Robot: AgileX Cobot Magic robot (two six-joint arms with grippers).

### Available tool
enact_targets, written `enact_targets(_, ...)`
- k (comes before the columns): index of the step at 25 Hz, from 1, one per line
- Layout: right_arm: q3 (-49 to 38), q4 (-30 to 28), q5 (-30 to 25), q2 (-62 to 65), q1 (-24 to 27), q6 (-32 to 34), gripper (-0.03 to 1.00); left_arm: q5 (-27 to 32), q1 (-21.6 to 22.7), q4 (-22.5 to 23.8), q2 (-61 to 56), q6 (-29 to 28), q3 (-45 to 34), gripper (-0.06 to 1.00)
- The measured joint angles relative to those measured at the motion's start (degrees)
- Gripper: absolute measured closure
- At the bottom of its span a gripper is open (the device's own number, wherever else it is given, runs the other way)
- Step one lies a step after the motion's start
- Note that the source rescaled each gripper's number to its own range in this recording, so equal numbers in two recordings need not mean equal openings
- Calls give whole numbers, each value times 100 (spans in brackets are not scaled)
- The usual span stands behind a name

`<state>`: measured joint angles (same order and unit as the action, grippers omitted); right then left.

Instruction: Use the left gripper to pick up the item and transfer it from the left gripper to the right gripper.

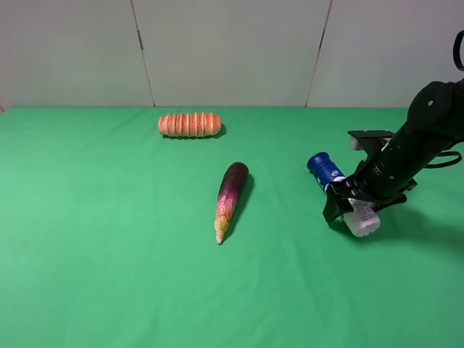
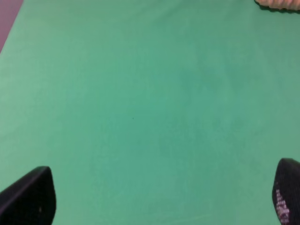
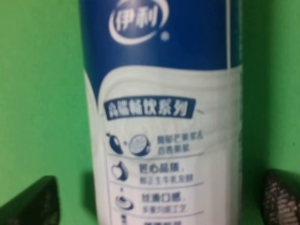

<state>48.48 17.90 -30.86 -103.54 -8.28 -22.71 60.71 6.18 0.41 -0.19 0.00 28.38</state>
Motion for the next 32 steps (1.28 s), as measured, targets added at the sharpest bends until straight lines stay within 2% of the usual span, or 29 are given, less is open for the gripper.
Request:
enact_targets(3, 0, 0, 13, 0, 0, 17, -1, 0, 0, 0, 0, 0, 0, 9)
enact_targets(13, 31, -11, -44, 23, 0, 17, -3, 0, 0, 0, 0, 0, 0, 9)
enact_targets(22, 631, -340, -885, 1010, 0, 290, -3, 0, 0, 0, 0, 0, 0, 9)
enact_targets(32, 679, -798, -1879, 2843, 0, 768, -3, 0, 0, 0, 0, 0, 0, 9)
